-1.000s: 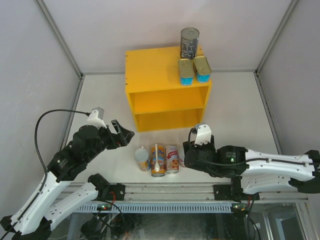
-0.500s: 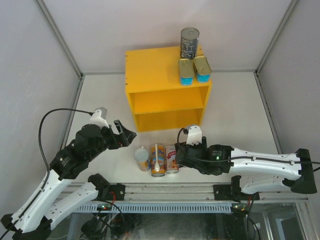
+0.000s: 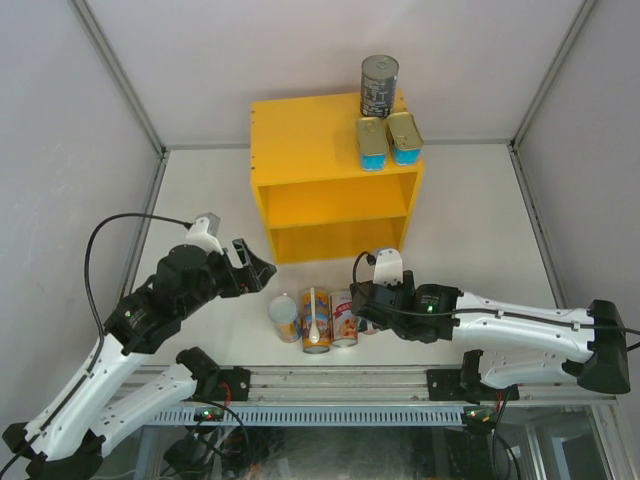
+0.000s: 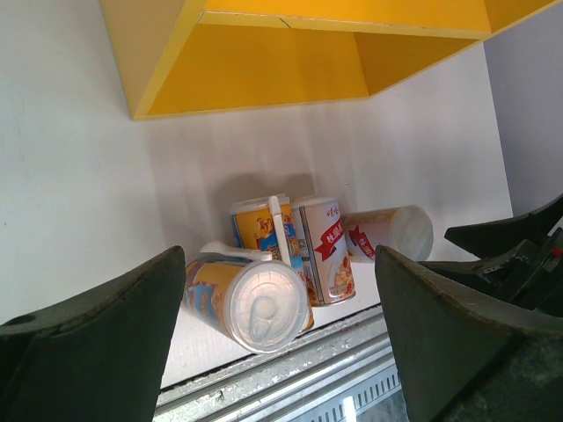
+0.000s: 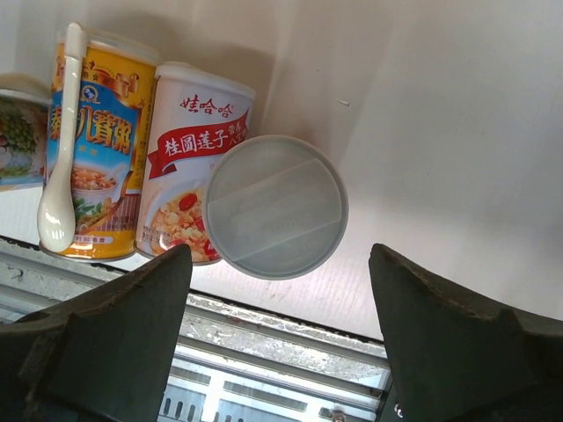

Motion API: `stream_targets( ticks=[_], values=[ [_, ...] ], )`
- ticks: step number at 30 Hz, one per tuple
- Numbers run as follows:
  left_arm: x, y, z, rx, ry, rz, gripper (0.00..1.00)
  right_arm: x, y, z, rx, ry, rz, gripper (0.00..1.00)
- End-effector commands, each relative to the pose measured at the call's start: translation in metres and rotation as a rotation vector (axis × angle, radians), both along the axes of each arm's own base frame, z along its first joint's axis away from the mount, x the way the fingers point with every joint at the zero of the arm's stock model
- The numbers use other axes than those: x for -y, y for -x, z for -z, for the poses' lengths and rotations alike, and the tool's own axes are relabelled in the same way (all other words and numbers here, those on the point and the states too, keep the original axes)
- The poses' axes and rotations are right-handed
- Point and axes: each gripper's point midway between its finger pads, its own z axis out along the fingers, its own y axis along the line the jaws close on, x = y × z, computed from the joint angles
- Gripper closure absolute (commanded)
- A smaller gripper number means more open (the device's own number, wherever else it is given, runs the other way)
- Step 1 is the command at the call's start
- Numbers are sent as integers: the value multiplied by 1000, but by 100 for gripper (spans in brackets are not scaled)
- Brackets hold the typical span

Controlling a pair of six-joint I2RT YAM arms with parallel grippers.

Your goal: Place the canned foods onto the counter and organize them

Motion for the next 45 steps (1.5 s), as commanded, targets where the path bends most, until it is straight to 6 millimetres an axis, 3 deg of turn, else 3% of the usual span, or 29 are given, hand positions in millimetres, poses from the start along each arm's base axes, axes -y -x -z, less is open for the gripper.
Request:
stream_targets(
  ticks=[1, 29, 39, 45],
  values=[
    [6, -5, -7, 29, 19, 16, 8, -6, -6, -1, 11, -27, -14, 19],
    [4, -2, -13, 38, 34, 15, 8, -17, -20, 24, -4, -16, -37, 24],
    [0, -1, -10, 54, 31, 5, 8, -13, -20, 36, -18, 10, -23, 32],
    [-3, 1, -9, 66, 41, -2, 9, -13, -23, 35, 6, 2, -23, 47]
  ],
)
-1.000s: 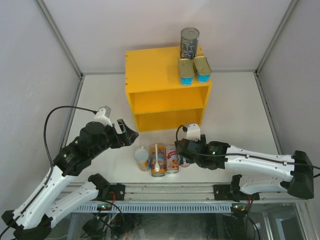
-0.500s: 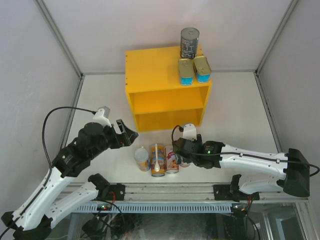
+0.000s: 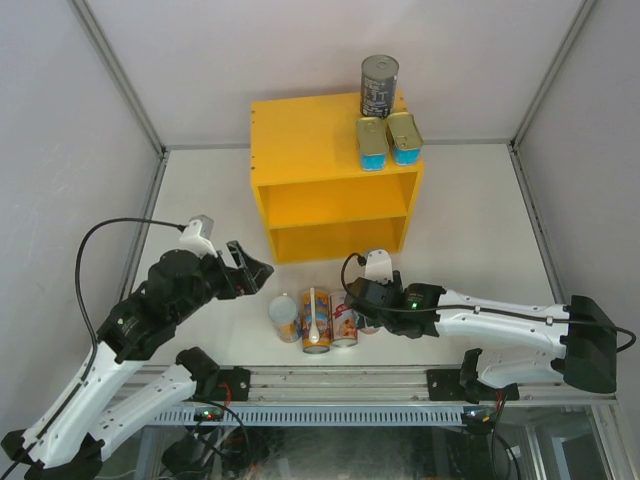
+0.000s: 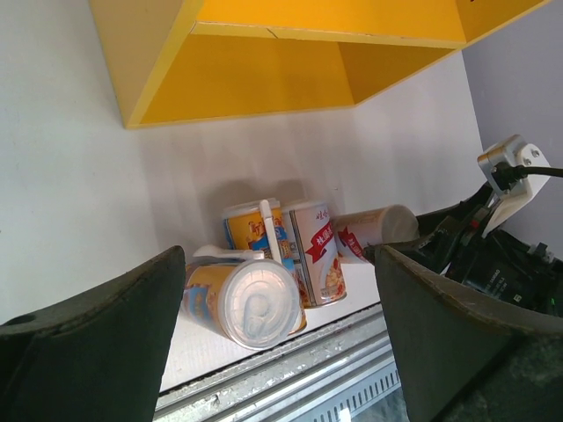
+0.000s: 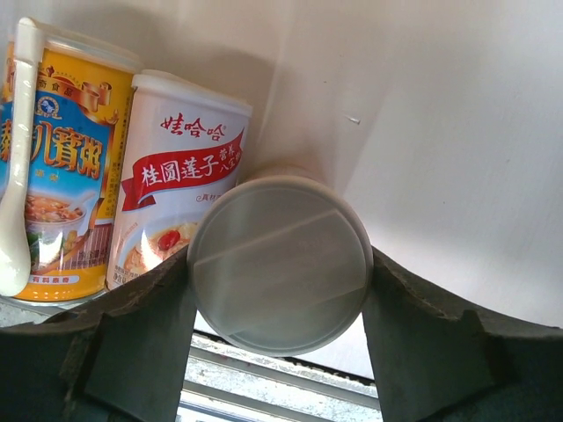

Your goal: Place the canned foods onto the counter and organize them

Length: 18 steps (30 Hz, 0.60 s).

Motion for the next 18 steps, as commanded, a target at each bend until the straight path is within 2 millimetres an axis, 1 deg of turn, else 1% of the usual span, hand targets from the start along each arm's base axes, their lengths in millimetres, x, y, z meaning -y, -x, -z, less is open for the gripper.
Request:
stream_targets(
  ticks=[1, 5, 9, 12, 18],
  values=[
    [-1, -3, 0, 33, 14, -8, 9, -5, -7, -4, 37, -36, 8, 50],
    [-3, -1, 0, 41, 21, -15, 9, -5, -7, -6, 43, -40, -1, 65],
    [-6, 0, 1, 46, 25, -24, 9, -5, -6, -14, 63, -56, -11, 74],
    [-6, 1, 2, 45, 33, -25, 9, -4, -6, -20, 78, -62, -18, 85],
    [-6, 0, 1, 50, 38, -28, 9, -2, -8, -32, 99, -54, -35, 93]
  ],
)
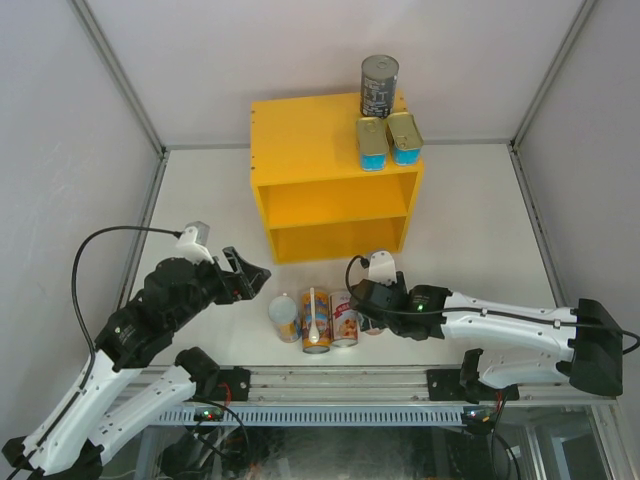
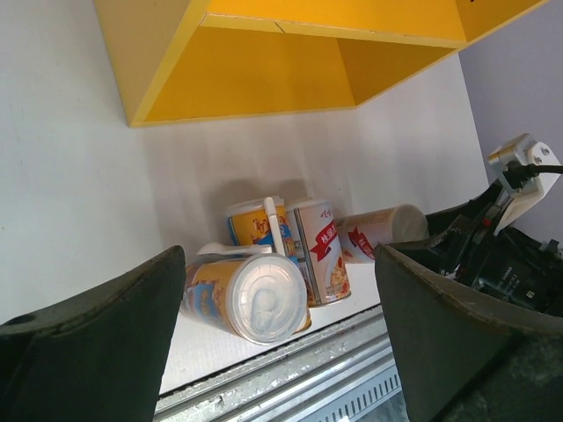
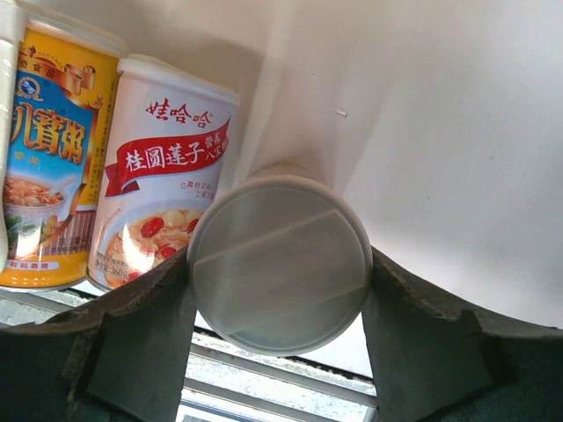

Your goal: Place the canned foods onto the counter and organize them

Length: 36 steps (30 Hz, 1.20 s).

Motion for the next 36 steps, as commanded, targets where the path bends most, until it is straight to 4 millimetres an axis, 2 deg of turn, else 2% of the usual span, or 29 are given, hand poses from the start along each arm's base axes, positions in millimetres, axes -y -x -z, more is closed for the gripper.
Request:
stream_targets(
  ticks=[1, 5, 11, 17, 22, 23, 27, 34, 36],
  values=[
    [2, -7, -4, 30, 28, -20, 9, -10, -12, -33, 87, -64, -18, 94],
    [6, -9, -6, 28, 30, -8, 9, -10, -14, -43, 104, -52, -35, 98],
    [2, -9, -22, 59, 42, -24, 9, -10, -15, -63, 156, -91, -45, 100],
    [-11, -4, -31, 71, 39, -63, 9, -9, -13, -103, 206, -126, -73, 100],
    [-13, -5, -34, 68, 42, -81, 9, -13, -11, -156, 260, -142, -118, 100],
    [-13, -5, -34, 65, 41, -83, 9, -16, -12, -176, 278, -169, -122, 100],
    [-16, -5, -34, 61, 32, -96, 9, -23, -15, -226, 327, -207, -152, 100],
    [-14, -12, -37, 81, 23, -97, 9, -50, -31, -310, 457, -264, -209, 100],
    [-13, -14, -39, 91, 17, -98, 9, -61, -37, -328, 493, -262, -230, 100]
  ],
)
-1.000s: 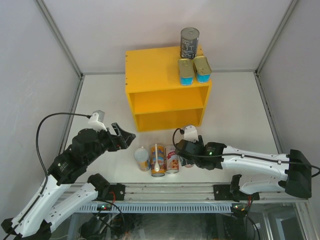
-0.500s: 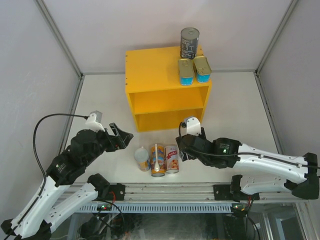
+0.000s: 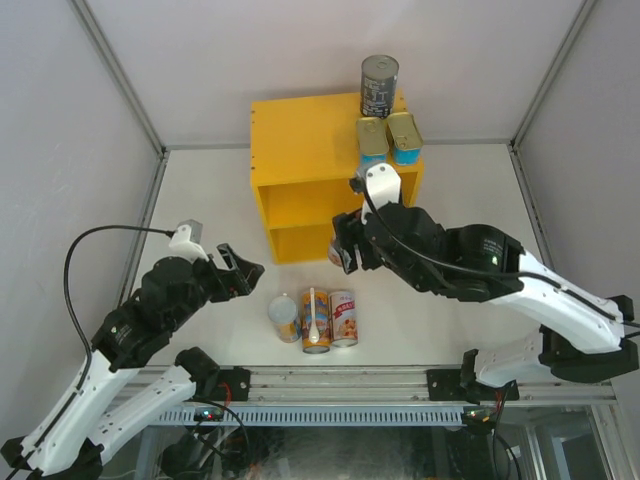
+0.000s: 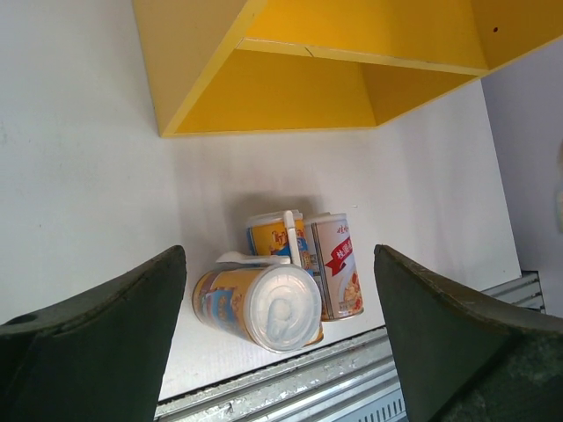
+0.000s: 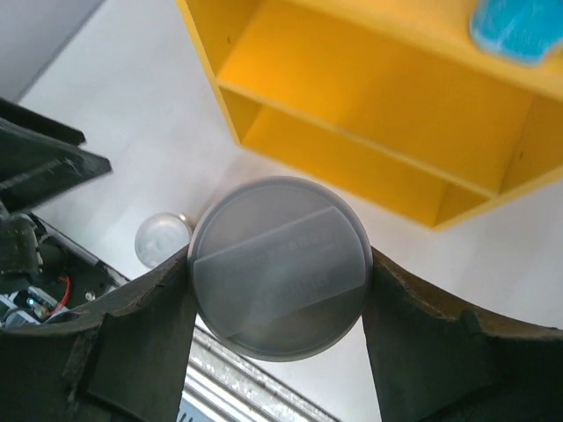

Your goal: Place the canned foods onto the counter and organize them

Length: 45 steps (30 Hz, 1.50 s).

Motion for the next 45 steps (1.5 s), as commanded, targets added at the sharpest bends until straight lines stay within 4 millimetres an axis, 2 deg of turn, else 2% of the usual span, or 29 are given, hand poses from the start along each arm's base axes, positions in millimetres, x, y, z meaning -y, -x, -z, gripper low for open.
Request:
stream_targets(
  ticks=[1, 6, 13, 19, 22, 28, 33, 45],
  values=[
    [1, -10, -34, 82, 34, -20, 9, -17, -19, -73, 164, -90, -15, 100],
    [1, -13, -39, 101, 36, -24, 9, -37, -35, -113, 238, -133, -36, 100],
    [0, -13, -42, 115, 31, -21, 9, -58, -62, -144, 311, -161, -30, 100],
    [1, -14, -47, 134, 39, -14, 9, -59, -86, -173, 399, -228, -4, 100],
    [1, -14, -49, 144, 45, -16, 9, -57, -99, -179, 433, -235, 23, 100],
    [4, -17, -52, 169, 38, -2, 9, -48, -127, -180, 470, -217, 80, 100],
    [10, -20, -51, 182, 43, 18, 9, -43, -151, -172, 459, -220, 101, 100],
    [26, -25, -38, 167, 76, 62, 10, -58, -192, -152, 450, -228, 100, 100]
  ],
)
